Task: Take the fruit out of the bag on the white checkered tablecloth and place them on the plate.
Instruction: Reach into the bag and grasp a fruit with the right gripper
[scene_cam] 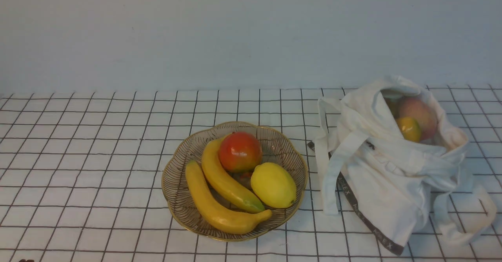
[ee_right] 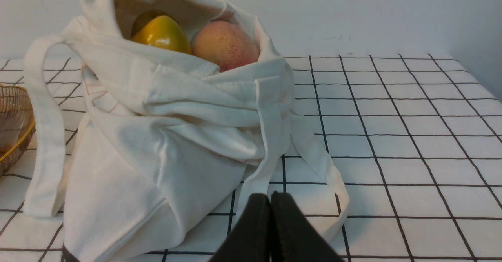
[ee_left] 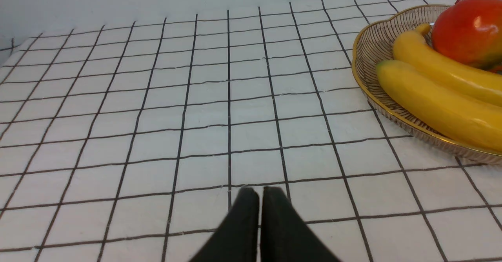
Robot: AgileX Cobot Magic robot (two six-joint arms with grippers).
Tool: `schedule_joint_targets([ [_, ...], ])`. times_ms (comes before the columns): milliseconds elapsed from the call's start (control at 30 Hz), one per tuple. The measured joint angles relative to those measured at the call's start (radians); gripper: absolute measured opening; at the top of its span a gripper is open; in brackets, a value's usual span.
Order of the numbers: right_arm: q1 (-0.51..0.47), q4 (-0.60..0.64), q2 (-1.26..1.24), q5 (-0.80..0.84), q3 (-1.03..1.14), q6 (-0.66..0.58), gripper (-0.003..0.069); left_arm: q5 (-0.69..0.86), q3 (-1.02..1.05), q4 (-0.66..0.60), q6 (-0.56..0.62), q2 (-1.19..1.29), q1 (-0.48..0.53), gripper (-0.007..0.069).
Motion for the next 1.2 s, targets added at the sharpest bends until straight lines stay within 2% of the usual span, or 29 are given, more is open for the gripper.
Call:
schedule_joint_targets([
  [900, 0.000, 0.015, 0.000, -0.004, 0.000, 0.004, -0.0014, 0.000, 0.000, 0.000, 0.000, 0.000, 0.000, -0.0008],
  [967, 0.000, 0.094, 0.000, -0.039, 0.005, 0.029, -0.0014, 0.000, 0.000, 0.000, 0.000, 0.000, 0.000, -0.0008],
  [1067, 0.000, 0.298, 0.000, -0.158, 0.008, 0.092, -0.0015, 0.000, 0.000, 0.000, 0.000, 0.000, 0.000, -0.0008],
  [1100, 0.000, 0.313, 0.000, -0.167, 0.008, 0.097, -0.0015, 0.000, 0.000, 0.000, 0.000, 0.000, 0.000, -0.0008],
  [1133, 0.000, 0.453, 0.000, -0.239, 0.008, 0.138, -0.0015, 0.000, 0.000, 0.000, -0.005, 0.000, 0.000, -0.0008],
  [1200, 0.000, 0.572, 0.000, -0.282, 0.008, 0.159, -0.0015, 0.000, 0.000, 0.000, 0.000, 0.000, 0.000, -0.0008],
])
